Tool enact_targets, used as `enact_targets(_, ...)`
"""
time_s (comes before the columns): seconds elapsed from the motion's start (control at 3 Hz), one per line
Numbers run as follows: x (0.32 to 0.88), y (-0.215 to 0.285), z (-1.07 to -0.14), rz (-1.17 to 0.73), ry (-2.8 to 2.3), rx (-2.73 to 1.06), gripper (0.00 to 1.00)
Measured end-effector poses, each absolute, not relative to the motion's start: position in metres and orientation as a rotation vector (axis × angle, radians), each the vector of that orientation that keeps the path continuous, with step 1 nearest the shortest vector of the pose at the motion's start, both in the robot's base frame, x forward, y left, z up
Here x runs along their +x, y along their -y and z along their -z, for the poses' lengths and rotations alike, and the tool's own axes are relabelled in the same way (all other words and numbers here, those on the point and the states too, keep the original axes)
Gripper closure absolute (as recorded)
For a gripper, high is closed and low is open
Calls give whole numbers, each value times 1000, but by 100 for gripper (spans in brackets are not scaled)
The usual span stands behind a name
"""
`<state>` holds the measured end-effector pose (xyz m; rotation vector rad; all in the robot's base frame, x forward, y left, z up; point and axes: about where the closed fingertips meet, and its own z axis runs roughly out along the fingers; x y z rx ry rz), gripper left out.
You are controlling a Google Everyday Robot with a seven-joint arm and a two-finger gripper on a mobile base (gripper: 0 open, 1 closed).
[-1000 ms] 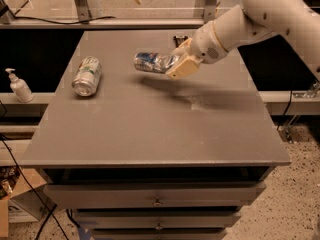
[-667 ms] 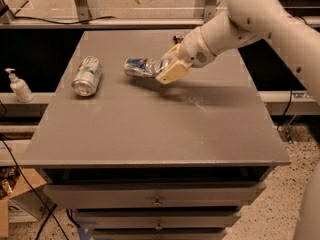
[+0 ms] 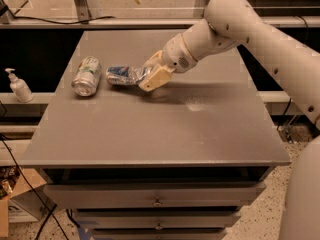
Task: Move redbull can near 7up can
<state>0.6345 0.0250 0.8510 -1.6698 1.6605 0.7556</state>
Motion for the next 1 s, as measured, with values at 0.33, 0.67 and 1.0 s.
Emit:
enact_targets(0.33,631,-38,-848,-783,-1648,-1685,12)
enact_targets(0.67,630,-40,-846,-787,-1646,-1687,0)
enact_targets(1.0,630,-40,-846,-787,-1646,-1688,0)
